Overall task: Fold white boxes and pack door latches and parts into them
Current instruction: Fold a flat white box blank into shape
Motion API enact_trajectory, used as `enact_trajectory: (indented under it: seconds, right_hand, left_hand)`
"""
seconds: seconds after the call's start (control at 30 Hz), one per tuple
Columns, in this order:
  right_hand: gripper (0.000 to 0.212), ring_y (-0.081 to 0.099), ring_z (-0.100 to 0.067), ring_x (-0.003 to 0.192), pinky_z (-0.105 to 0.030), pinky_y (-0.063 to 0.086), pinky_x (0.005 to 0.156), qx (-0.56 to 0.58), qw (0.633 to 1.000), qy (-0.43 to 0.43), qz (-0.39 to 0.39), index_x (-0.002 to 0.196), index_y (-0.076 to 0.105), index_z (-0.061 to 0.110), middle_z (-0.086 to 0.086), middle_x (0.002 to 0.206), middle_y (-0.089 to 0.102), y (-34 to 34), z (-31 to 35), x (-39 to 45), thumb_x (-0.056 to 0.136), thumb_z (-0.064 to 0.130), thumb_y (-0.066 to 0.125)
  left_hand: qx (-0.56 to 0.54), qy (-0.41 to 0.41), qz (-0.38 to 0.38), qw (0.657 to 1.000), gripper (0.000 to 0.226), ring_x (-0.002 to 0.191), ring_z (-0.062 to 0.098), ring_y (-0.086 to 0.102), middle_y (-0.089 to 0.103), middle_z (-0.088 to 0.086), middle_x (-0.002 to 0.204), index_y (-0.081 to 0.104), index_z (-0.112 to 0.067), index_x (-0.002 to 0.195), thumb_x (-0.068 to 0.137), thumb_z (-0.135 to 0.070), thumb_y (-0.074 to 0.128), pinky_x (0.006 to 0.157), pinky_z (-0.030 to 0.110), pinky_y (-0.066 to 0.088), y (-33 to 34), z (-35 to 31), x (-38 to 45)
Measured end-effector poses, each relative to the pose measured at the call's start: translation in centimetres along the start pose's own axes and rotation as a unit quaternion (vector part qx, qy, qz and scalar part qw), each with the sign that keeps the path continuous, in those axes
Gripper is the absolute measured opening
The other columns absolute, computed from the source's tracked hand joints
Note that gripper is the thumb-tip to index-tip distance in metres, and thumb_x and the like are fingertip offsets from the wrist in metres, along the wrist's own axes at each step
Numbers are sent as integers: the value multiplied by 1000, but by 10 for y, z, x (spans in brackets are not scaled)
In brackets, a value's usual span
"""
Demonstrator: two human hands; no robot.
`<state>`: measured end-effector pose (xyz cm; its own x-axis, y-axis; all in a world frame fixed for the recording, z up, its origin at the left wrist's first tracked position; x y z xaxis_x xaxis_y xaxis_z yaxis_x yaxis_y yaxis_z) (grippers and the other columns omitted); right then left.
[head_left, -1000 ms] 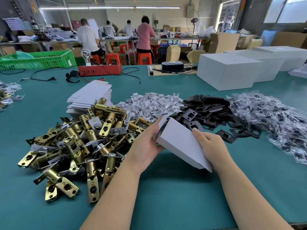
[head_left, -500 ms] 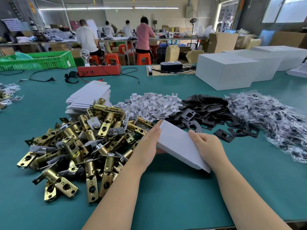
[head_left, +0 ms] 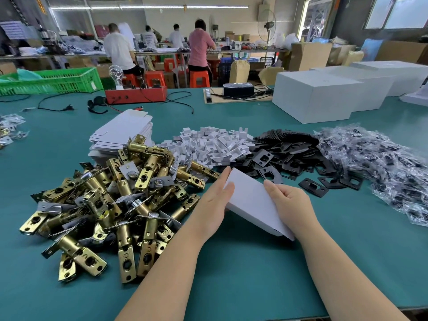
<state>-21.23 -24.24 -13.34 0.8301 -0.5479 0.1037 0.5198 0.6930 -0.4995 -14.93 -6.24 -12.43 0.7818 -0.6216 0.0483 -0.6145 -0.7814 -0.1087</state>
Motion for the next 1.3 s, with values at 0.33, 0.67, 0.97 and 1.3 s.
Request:
enact_trajectory:
  seconds: [0.33, 0.67, 0.97, 1.3]
  right_hand:
    - [54, 29, -17, 57, -31, 22, 63, 18, 1000, 16, 18, 67, 44, -1, -2, 59, 31, -2, 1, 2, 93, 46, 50]
    - [45, 69, -18, 83, -25, 55, 63, 324, 940, 53, 91, 105, 68, 23, -6, 115, 66, -9, 19, -1, 90, -2, 34]
    - [36, 61, -9, 112, -42, 44, 102, 148, 962, -151, 176, 102, 66, 51, 19, 112, 69, 16, 25, -15, 81, 23, 73]
    - [29, 67, -3, 88, -13, 50, 79, 170, 975, -103, 101, 102, 67, 48, 19, 93, 73, 8, 22, -10, 86, 24, 70]
  left_hand:
    - [-56, -42, -27, 997, 51, 104, 17, 58, 50, -13, 123, 41, -50, 140, 97, -27, 56, 73, 34, 60, 1, 6, 9]
    - [-285, -206, -214, 911, 15, 63, 20, 66, 60, 15, 92, 64, -8, 102, 94, -21, 61, 37, 20, 48, -15, 13, 6]
    - [-225, -217, -156, 937, 38, 41, 11, 54, 63, 3, 59, 67, -14, 87, 99, -44, 46, 33, 17, 39, -4, 6, 3]
    - [-53, 70, -121, 989, 28, 102, -2, 62, 70, -14, 110, 66, -33, 117, 100, -39, 45, 78, 7, 46, 1, -12, 2]
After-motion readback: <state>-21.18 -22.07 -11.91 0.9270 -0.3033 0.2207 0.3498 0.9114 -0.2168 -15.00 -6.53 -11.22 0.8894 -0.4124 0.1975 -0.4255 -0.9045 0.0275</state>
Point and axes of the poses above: each hand's wrist, its own x-axis towards the middle knuckle, its own y-axis out of the palm, z = x × y, the point moved 3 cm from there along x, towards the middle knuckle
